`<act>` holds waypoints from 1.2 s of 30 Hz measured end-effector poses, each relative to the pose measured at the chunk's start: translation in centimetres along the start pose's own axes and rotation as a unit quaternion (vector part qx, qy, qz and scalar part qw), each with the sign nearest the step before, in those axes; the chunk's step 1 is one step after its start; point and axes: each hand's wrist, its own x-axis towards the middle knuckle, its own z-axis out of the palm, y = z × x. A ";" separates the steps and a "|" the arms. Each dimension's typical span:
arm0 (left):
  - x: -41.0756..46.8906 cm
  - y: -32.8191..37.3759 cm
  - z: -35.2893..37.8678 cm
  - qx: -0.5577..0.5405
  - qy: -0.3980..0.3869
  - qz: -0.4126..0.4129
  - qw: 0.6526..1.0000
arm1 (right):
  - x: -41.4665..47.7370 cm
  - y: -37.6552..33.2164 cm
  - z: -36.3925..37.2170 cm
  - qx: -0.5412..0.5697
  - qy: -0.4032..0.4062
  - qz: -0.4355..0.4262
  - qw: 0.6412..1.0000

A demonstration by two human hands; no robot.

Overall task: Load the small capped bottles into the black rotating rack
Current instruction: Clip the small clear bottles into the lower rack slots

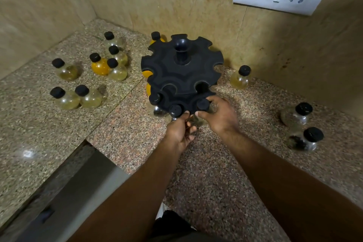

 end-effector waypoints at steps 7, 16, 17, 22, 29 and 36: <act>-0.5 -0.3 0.7 0.000 0.025 0.035 0.999 | 0.7 0.4 0.1 0.023 -0.006 0.026 0.999; -0.6 -5.5 5.1 0.133 -0.002 0.128 0.983 | -3.0 6.3 -1.0 0.058 0.035 0.048 0.997; -0.4 -5.9 5.7 0.188 -0.019 0.137 0.972 | -3.6 7.3 -1.1 0.059 0.049 0.065 0.995; 1.4 -7.8 10.6 0.477 -0.125 0.217 0.843 | -6.7 13.2 -3.8 0.083 0.151 0.202 0.964; 1.9 -10.9 17.3 0.703 -0.262 0.314 0.582 | -8.4 17.6 -7.4 0.121 0.324 0.310 0.886; 3.3 -12.3 20.2 0.834 -0.293 0.273 0.379 | -7.3 19.8 -9.8 0.126 0.367 0.285 0.877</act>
